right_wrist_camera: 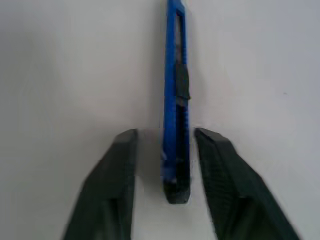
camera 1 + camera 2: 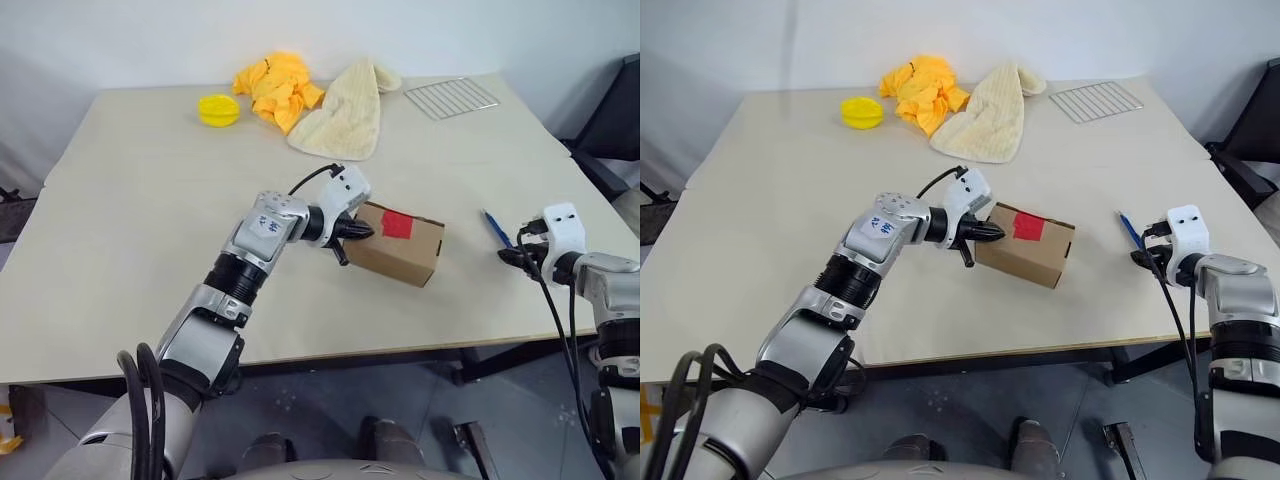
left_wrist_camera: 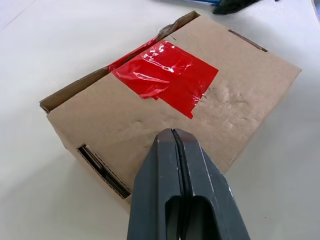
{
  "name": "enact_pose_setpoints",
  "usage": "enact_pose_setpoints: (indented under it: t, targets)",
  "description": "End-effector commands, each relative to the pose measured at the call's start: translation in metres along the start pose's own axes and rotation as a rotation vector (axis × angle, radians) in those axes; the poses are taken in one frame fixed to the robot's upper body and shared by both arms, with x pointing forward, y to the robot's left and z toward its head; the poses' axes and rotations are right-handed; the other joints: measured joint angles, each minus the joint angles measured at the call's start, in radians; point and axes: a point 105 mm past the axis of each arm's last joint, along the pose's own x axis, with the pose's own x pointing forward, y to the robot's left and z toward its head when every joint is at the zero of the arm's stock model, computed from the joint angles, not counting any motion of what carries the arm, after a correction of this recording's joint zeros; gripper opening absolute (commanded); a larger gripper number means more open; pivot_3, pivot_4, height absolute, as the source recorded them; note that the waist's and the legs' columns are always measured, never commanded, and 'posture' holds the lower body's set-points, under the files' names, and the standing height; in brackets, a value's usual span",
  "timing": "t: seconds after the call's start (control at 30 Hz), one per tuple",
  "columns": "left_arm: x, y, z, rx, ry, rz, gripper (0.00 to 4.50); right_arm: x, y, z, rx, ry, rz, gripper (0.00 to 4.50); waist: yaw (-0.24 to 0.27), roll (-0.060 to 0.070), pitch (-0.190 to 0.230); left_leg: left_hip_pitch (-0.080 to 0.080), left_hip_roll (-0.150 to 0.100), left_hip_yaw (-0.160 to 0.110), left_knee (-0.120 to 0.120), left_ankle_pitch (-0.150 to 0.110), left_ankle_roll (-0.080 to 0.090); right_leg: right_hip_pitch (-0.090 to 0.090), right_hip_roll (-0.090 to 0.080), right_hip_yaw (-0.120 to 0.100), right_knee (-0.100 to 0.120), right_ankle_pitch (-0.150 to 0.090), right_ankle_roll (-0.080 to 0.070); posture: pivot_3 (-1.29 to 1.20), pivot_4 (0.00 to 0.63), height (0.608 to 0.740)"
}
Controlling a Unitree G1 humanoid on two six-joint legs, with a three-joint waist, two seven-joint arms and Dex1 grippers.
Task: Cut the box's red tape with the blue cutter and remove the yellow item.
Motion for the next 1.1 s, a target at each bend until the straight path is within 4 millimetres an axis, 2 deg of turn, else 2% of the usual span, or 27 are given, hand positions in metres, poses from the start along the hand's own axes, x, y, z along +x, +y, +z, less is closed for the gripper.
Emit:
enact_pose_setpoints:
  t: [0.03, 0.1, 0.17, 0.33, 0.4, 0.5, 0.57, 0.63, 0.73, 0.87, 1.0, 1.1]
  targets:
    - [-0.006, 0.005, 0.007, -0.027, -0.025, 0.032, 0.0, -0.016, 0.002, 0.021, -0.044, -0.064, 0.003, 3.21, 0.001, 0.0, 0.0, -0.001, 0.0, 0.0, 0.0, 0.0, 0.0, -0.001, 0.0, 0.0, 0.0, 0.0, 0.0, 0.0, 0.15, 0.74]
    - [-0.01, 0.007, 0.011, -0.031, -0.041, 0.045, 0.0, -0.025, 0.002, 0.031, -0.078, -0.083, -0.003, 3.89, 0.004, 0.001, 0.001, -0.001, 0.0, 0.0, 0.0, 0.0, 0.0, -0.001, 0.0, 0.0, 0.0, 0.0, 0.0, 0.0, 0.15, 0.74]
    - [-0.015, 0.01, 0.018, -0.04, -0.064, 0.062, 0.0, -0.038, 0.005, 0.049, -0.124, -0.124, -0.004, 4.47, 0.008, 0.002, 0.001, -0.002, 0.0, 0.001, 0.0, 0.0, 0.0, -0.002, 0.0, 0.0, 0.0, 0.0, 0.0, 0.0, 0.15, 0.74]
    - [-0.033, 0.023, 0.033, -0.059, -0.117, 0.135, 0.0, -0.058, 0.021, 0.091, -0.201, -0.235, 0.01, 4.47, 0.011, 0.002, 0.002, -0.003, 0.0, 0.001, 0.0, 0.0, 0.0, -0.004, 0.0, 0.0, 0.0, 0.0, 0.0, 0.0, 0.15, 0.74]
    - [-0.039, 0.028, 0.035, -0.064, -0.124, 0.17, 0.0, -0.057, 0.028, 0.094, -0.209, -0.225, 0.036, 4.47, 0.011, 0.002, 0.002, -0.003, 0.0, 0.0, 0.0, 0.0, 0.0, -0.004, 0.0, 0.0, -0.001, 0.0, 0.0, 0.0, 0.15, 0.74]
    - [-0.045, 0.037, 0.027, -0.075, -0.087, 0.226, 0.0, -0.042, 0.032, 0.085, -0.232, -0.146, 0.044, 3.87, 0.012, 0.001, 0.002, -0.004, 0.0, 0.0, -0.001, 0.0, 0.0, -0.004, 0.0, 0.0, -0.001, 0.0, 0.0, 0.0, 0.15, 0.74]
    - [-0.049, 0.043, 0.009, -0.112, -0.046, 0.269, 0.0, -0.024, 0.035, 0.078, -0.247, -0.108, 0.066, 3.19, 0.012, 0.001, 0.002, -0.004, -0.001, 0.0, -0.001, 0.0, 0.0, -0.004, 0.0, 0.0, -0.001, 0.0, 0.0, 0.0, 0.15, 0.74]
    - [-0.049, 0.043, -0.009, -0.138, -0.002, 0.285, 0.0, -0.006, 0.036, 0.081, -0.267, -0.101, 0.079, 2.52, 0.007, 0.001, 0.002, -0.004, -0.001, 0.001, -0.001, 0.0, 0.0, -0.004, 0.0, 0.0, -0.001, 0.0, 0.0, 0.0, 0.15, 0.74]
    - [-0.047, 0.025, -0.037, -0.208, 0.085, 0.225, 0.0, 0.017, 0.036, 0.093, -0.282, -0.106, 0.081, 1.4, -0.004, 0.002, 0.003, -0.003, -0.001, 0.001, -0.002, 0.0, 0.0, -0.004, 0.0, 0.001, -0.001, 0.0, 0.0, 0.0, 0.15, 0.74]
    - [-0.044, 0.003, -0.039, -0.301, 0.096, 0.14, 0.0, 0.035, 0.042, 0.101, -0.302, -0.104, 0.102, 0.03, -0.01, 0.002, 0.004, -0.006, -0.001, 0.001, -0.005, 0.001, 0.001, -0.008, 0.0, 0.0, -0.001, 0.0, 0.001, 0.0, 0.15, 0.74]
    - [-0.033, -0.027, -0.038, -0.399, 0.103, 0.013, 0.0, 0.049, 0.063, 0.094, -0.32, -0.042, 0.204, 0.03, -0.015, 0.002, 0.004, -0.006, -0.002, 0.001, -0.007, 0.001, 0.001, -0.008, 0.0, 0.0, -0.002, 0.0, 0.001, 0.0, 0.15, 0.74]
    - [-0.018, -0.043, -0.036, -0.418, 0.087, -0.031, 0.0, 0.05, 0.078, 0.087, -0.375, 0.004, 0.313, 0.03, -0.015, 0.002, 0.004, -0.006, -0.002, 0.001, -0.008, 0.001, 0.001, -0.008, 0.0, 0.0, -0.002, 0.0, 0.001, 0.0, 0.15, 0.74]
